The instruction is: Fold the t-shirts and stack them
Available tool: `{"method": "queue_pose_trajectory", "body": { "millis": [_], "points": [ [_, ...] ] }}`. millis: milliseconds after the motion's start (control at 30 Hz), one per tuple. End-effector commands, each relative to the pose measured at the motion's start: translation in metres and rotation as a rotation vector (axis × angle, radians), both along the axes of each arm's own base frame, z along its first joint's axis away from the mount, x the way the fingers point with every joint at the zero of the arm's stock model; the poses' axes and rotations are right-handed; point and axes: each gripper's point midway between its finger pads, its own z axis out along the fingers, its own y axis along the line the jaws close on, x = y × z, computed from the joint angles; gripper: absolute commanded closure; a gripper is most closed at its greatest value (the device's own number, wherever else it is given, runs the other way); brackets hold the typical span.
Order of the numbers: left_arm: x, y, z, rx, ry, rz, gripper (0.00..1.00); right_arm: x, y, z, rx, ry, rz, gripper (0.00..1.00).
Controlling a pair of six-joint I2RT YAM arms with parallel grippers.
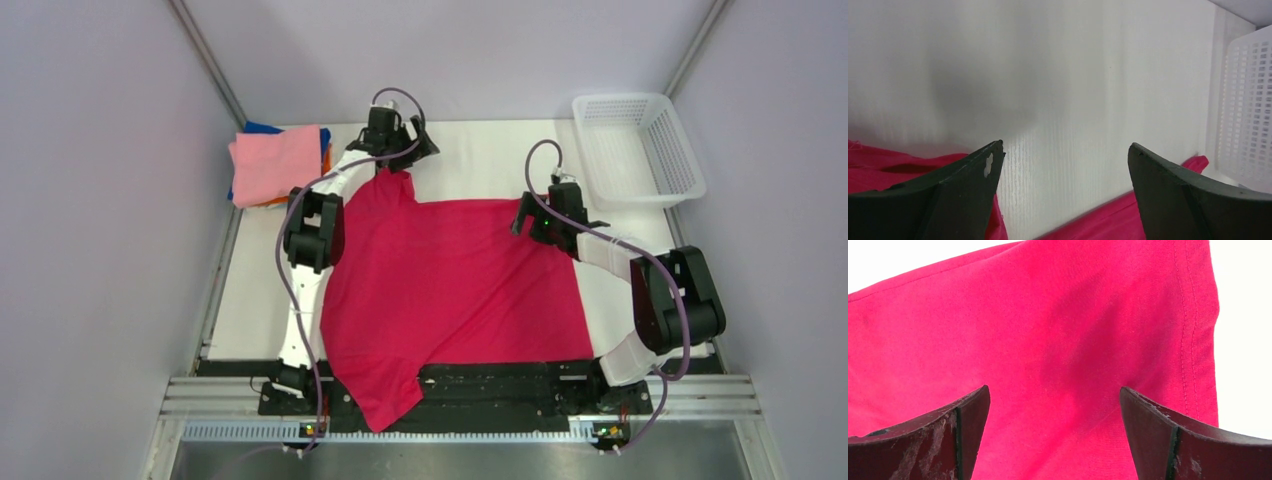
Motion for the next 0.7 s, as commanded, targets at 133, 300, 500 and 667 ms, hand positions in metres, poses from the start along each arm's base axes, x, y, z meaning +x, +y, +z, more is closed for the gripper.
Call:
{"method": "queue_pose_trajectory", "body": {
  "millis": [133,300,500,667],
  "points": [
    [-0.021,0.038,0.067,0.208,-0.108,0.091,0.01,0.011,0.000,0.017,-0.011,-0.054,-0.004,0.01],
    [-0.061,0.055,0.055,0.233,-0.086,0.108,0.02,0.012,-0.001,0.019,-0.018,-0.057,-0.003,0.01],
    [-0.073,0.040,0.029,0.182,-0.017,0.049,0.02,0.010,-0.002,0.018,-0.021,-0.055,-0.005,0.01],
    [-0.066,0.026,0.017,0.179,0.010,0.029,0.01,0.009,-0.007,0.017,-0.038,-0.052,-0.023,0.01]
  ]
}}
